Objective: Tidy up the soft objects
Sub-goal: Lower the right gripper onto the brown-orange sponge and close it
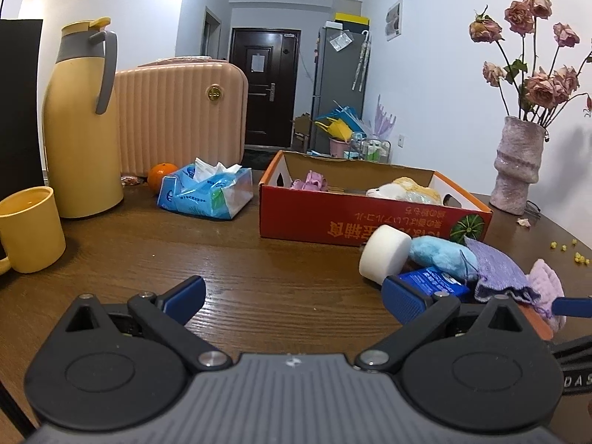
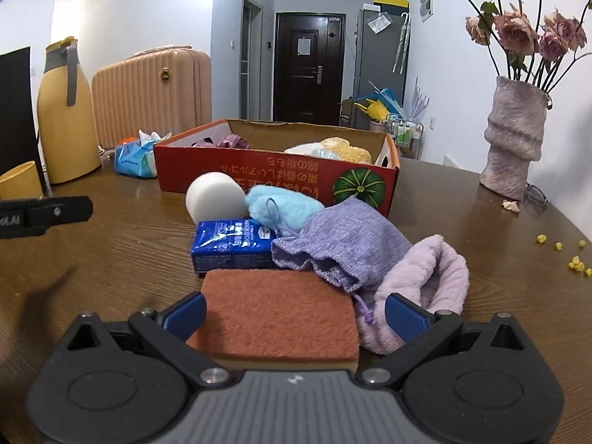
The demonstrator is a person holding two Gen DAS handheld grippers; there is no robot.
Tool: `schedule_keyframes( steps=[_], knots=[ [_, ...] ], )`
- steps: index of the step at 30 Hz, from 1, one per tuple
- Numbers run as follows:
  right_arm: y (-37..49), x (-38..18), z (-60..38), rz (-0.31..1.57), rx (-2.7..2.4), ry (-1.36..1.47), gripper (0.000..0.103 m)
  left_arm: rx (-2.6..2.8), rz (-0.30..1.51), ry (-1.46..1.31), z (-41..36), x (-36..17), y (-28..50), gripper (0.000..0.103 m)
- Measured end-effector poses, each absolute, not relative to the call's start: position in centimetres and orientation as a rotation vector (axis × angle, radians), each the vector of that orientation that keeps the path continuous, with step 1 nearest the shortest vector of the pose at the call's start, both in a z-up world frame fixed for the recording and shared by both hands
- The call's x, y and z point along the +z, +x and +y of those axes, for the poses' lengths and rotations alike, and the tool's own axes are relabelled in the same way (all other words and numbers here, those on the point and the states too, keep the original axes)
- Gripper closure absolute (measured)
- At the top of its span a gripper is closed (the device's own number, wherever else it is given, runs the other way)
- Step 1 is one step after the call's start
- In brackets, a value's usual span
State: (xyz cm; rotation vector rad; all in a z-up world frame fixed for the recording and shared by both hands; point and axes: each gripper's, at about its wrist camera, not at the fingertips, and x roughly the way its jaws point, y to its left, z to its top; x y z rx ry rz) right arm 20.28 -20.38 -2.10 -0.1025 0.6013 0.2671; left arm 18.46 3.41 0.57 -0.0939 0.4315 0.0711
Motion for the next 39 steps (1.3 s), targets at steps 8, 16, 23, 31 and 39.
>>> schedule_keyframes(
  steps=[8,16,23,31,39],
  knots=[
    [20.3,-2.1,-20.3,0.612,0.291,-0.081,0.0,0.056,0.435,-0.097,4.0,0.5,17.8,0.0],
    [20.7,-2.7,-19.7,0.645,0.31,-0.094,0.0,0.052,0.442,-0.111,4.3,0.5,17.9,0.0],
    [21.3,-3.2,-19.1,0.677,0.308,-0.092,0.0,0.048,0.444,-0.113,4.3,0.5,17.9,0.0],
    [21.5,-3.4,-19.0,0.69,0.3,-0.088,0.001,0.045,0.448,-0.118,4.3,0.5,17.5,0.0],
    [20.5,-2.4,-18.7,0.623,0.314,-0.059,0.001,0.053,0.441,-0.136,4.7,0.6,17.0,0.0]
  ],
)
